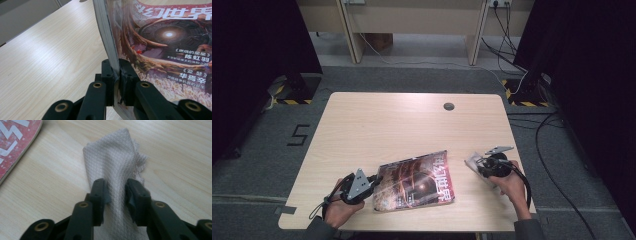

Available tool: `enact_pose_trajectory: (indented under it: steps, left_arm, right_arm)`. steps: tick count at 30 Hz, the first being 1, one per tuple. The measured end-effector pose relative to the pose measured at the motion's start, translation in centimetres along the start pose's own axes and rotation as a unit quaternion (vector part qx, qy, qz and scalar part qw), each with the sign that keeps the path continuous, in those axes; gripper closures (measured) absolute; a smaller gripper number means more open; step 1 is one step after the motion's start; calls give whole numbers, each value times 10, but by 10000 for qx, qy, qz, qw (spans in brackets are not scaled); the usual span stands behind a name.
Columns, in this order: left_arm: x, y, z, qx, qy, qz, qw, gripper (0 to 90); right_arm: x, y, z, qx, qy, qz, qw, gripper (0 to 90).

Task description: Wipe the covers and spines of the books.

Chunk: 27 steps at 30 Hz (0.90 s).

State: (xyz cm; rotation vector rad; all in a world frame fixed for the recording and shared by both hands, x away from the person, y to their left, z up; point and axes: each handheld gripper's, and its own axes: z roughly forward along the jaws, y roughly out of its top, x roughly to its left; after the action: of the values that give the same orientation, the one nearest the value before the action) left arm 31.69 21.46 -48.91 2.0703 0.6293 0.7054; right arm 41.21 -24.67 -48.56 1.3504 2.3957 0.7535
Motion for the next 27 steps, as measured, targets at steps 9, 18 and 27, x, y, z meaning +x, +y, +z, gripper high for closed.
enact_pose_trajectory:
  steps: [9, 18, 27]
  left_arm:
    - [0, 0, 0, -8, 22, 5, 10000, 829]
    - [-5, 3, 3, -83, -21, 83, 9999, 832]
    - [-11, 8, 9, -108, -80, 177, 9998, 834]
  right_arm:
    - [-1, -2, 0, -89, 28, -113, 9999, 787]
    - [3, 7, -12, -477, 106, -143, 9987, 791]
    - [39, 49, -23, -1153, 502, -496, 9908, 790]
